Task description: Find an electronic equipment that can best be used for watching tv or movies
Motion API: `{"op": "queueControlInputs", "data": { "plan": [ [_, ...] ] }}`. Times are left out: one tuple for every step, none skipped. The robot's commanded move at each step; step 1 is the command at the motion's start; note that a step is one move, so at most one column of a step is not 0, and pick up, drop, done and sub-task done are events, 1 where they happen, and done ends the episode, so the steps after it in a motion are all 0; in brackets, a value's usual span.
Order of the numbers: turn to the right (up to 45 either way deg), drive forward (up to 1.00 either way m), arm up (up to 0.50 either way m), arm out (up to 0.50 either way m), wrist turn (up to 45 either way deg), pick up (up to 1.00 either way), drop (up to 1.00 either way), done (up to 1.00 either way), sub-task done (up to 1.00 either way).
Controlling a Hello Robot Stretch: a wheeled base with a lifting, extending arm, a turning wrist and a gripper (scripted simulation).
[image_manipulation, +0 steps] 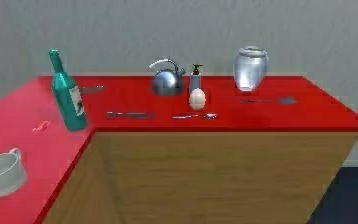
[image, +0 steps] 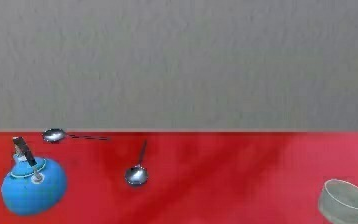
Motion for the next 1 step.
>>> {"op": "queueControlInputs", "data": {
  "plan": [
    [-45.0,0.0,0.0,0.0,0.0,0.0,0.0,0.0,0.0]
  ]
}}
